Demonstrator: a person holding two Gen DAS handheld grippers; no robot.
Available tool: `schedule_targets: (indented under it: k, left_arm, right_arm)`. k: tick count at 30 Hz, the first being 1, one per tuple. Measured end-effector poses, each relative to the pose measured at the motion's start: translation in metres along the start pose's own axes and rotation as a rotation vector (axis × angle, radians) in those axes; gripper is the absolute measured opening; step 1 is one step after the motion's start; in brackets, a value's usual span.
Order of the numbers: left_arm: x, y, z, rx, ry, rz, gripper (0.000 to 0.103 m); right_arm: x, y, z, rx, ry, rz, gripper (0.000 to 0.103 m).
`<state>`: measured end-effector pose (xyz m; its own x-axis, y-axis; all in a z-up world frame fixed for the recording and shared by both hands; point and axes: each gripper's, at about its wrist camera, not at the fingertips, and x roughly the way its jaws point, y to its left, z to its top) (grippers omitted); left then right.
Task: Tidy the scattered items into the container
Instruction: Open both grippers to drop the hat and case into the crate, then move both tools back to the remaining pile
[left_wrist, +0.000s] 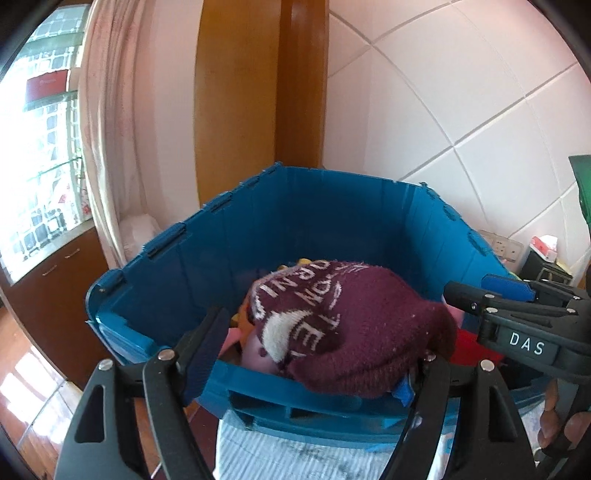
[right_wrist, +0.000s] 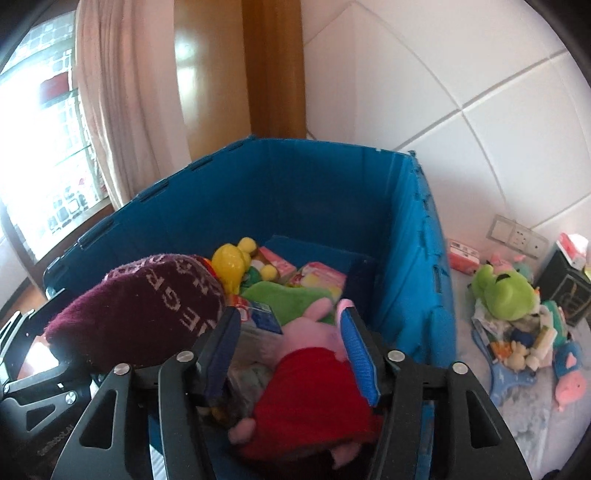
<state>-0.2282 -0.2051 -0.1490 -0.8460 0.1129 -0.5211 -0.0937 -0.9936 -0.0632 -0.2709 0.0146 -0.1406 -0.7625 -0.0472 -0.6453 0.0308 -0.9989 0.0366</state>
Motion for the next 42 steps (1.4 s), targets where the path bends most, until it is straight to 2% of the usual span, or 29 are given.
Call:
schedule_targets:
  k: [3,8,10,17,25,33,36,40,42]
  left_arm:
    - [0.001,-0.007,0.001,0.029,0.037,-0.007,0.077]
    - [-0.01,-0.014,-0.006,0.043,0.069,-0.013,0.077]
    - [-0.019,-0.018,-0.01,0.042,0.07,-0.009,0.077]
    - [-0.049,-0.04,-0.02,0.025,0.038,0.029,0.077]
    - [-0.08,-0.086,-0.037,0.014,0.009,0.057,0.077]
    - [-0.113,-0.146,-0.05,0.027,-0.04,0.047,0.077]
    - [-0.119,-0.177,-0.059,0.037,-0.047,0.019,0.077]
    - [-0.121,-0.222,-0.078,0.046,-0.038,-0.047,0.077]
    - [-0.119,-0.241,-0.086,0.053,-0.031,-0.081,0.077]
  right_arm:
    - [-0.008,-0.008,-0.002,0.008,-0.006,-0.017,0.072]
    - [-0.016,-0.014,-0.006,0.018,-0.012,-0.015,0.074]
    - [-0.018,-0.015,-0.008,0.015,-0.01,-0.001,0.079]
    - [-0.041,-0.026,-0.018,-0.005,-0.04,0.055,0.079]
    - [-0.083,-0.065,-0.034,-0.013,-0.082,0.078,0.081]
    - [-0.128,-0.128,-0.064,0.028,-0.117,0.085,0.087]
    - [-0.143,-0.162,-0.083,0.06,-0.12,0.055,0.088]
    - [-0.158,-0.219,-0.118,0.136,-0.096,-0.02,0.097]
    - [-0.165,-0.246,-0.134,0.176,-0.084,-0.061,0.098]
